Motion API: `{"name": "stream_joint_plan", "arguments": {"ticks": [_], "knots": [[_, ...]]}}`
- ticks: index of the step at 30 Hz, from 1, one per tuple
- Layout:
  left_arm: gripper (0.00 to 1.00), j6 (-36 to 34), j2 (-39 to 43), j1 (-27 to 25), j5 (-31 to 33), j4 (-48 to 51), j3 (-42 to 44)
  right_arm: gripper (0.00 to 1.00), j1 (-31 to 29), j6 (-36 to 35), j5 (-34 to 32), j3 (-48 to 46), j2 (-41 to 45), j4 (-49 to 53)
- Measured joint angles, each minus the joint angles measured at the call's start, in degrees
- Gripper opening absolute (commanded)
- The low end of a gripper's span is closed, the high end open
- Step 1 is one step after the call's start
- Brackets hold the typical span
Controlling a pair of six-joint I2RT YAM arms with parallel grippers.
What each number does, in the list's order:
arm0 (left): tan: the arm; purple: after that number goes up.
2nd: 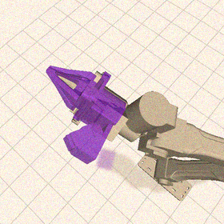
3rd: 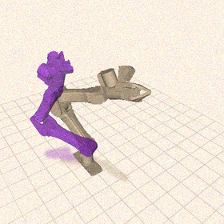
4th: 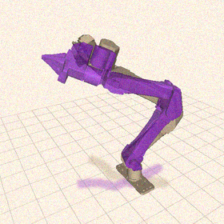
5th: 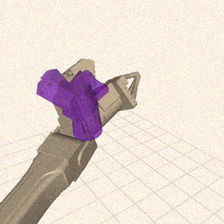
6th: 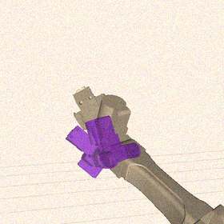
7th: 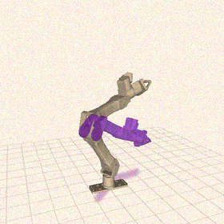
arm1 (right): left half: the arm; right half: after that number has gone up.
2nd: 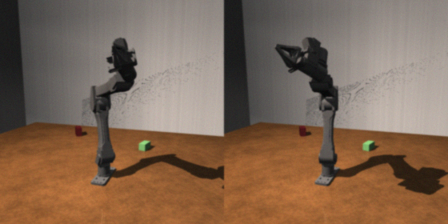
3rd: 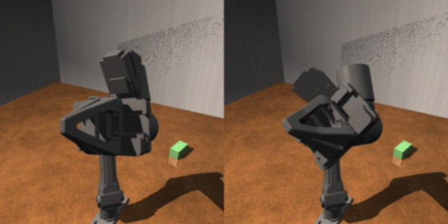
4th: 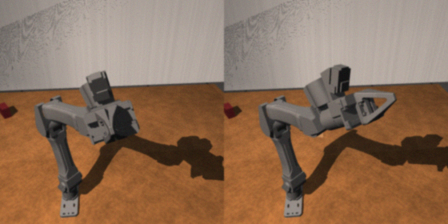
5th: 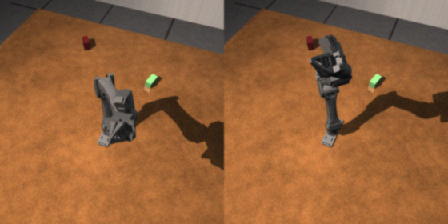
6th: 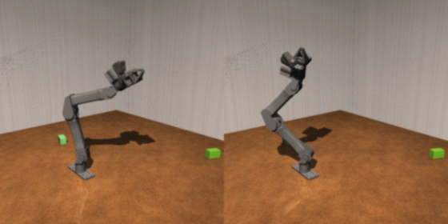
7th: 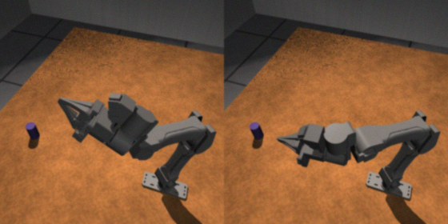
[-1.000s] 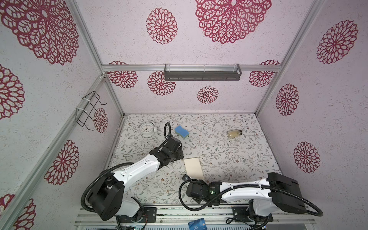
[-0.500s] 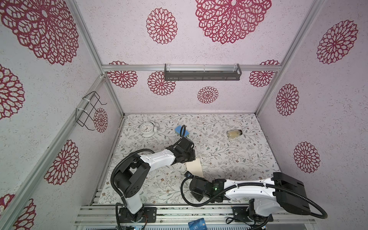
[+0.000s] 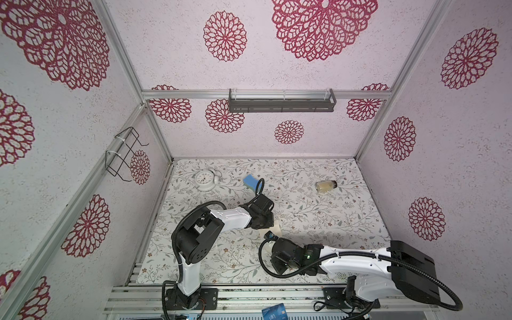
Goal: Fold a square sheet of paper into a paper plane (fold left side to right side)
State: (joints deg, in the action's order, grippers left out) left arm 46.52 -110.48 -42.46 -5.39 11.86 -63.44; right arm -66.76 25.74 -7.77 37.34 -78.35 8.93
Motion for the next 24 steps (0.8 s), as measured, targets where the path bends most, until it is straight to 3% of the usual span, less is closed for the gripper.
{"name": "stream_joint_plan", "arguments": {"ticks": [24], "knots": [[0.00,-1.1,-1.4,-1.1,1.6,-0.9,-1.4,0.00,16.2,1.3,8.9,-5.8,2.2,-6.7]]}}
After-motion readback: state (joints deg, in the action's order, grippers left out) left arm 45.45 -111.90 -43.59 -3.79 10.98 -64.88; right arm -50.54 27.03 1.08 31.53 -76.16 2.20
